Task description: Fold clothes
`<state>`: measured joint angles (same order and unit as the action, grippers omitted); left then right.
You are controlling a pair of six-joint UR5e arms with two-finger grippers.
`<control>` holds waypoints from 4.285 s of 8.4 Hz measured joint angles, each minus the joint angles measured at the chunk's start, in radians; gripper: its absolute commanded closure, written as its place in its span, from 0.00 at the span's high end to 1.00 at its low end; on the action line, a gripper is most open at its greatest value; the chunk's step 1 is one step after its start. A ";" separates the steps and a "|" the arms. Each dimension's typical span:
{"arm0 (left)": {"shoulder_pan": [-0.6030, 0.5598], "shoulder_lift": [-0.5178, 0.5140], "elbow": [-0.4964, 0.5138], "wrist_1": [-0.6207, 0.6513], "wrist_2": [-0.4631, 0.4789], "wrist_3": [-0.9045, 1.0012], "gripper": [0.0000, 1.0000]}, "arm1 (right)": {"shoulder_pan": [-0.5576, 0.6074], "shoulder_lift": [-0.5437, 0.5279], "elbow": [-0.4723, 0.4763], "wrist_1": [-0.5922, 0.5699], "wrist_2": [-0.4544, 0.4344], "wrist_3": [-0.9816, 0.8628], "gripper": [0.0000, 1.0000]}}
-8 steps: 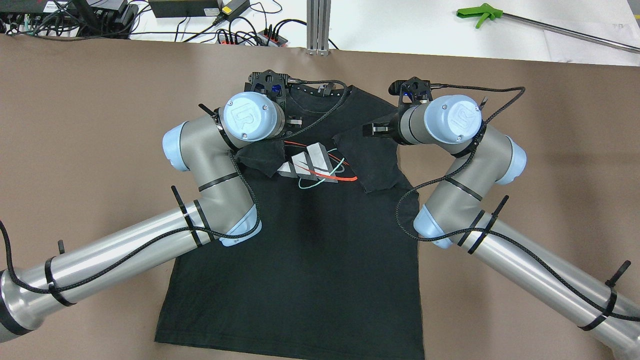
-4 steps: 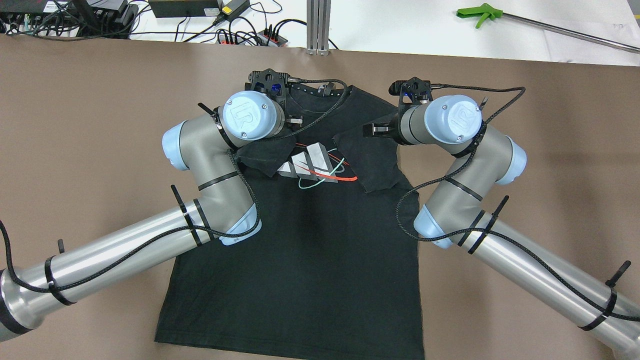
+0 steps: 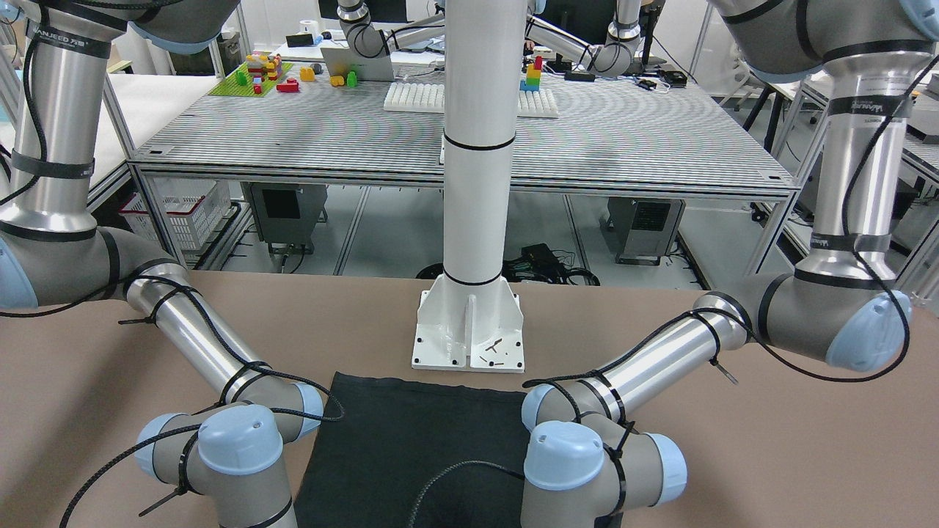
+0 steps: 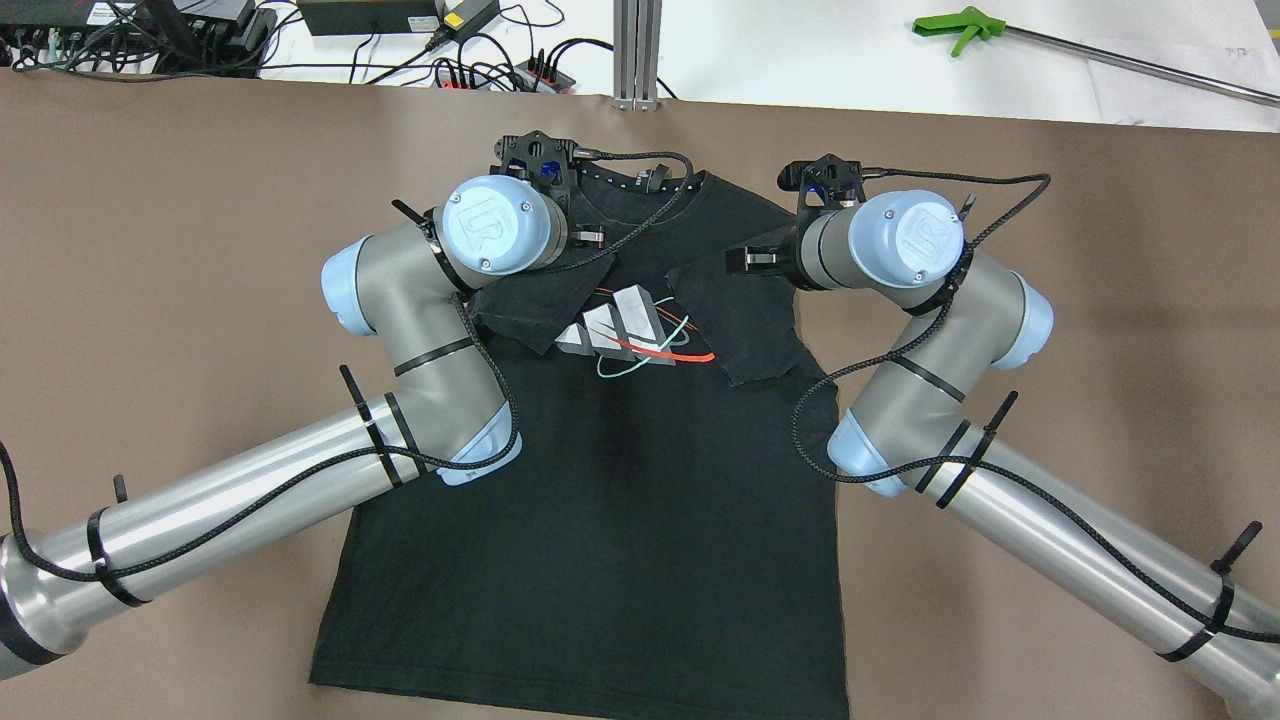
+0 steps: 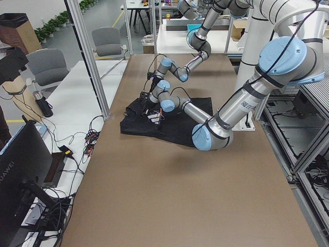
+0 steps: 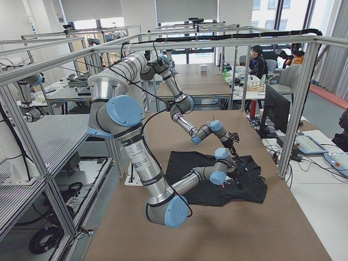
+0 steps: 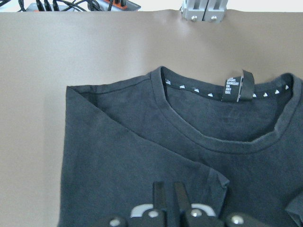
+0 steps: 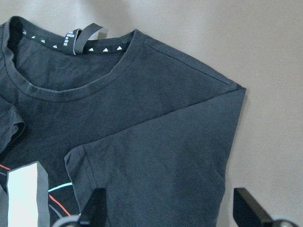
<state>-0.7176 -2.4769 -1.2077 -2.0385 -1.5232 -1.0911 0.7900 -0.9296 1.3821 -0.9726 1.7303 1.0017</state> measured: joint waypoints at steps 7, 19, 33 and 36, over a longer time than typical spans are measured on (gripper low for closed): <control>-0.124 -0.027 0.369 -0.437 -0.103 0.026 0.93 | -0.001 0.005 0.001 -0.002 -0.034 0.000 0.94; -0.129 -0.125 0.574 -0.496 -0.082 0.025 0.00 | -0.004 0.011 0.000 -0.003 -0.051 -0.001 0.94; -0.194 -0.096 0.573 -0.490 -0.054 0.111 0.95 | -0.006 0.022 -0.024 0.000 -0.063 -0.001 0.94; -0.234 -0.094 0.528 -0.491 -0.138 0.114 0.95 | -0.006 0.023 -0.026 0.000 -0.063 -0.002 0.94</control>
<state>-0.9514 -2.5712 -0.6792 -2.5295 -1.6615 -0.9771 0.7838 -0.9068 1.3562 -0.9726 1.6674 0.9995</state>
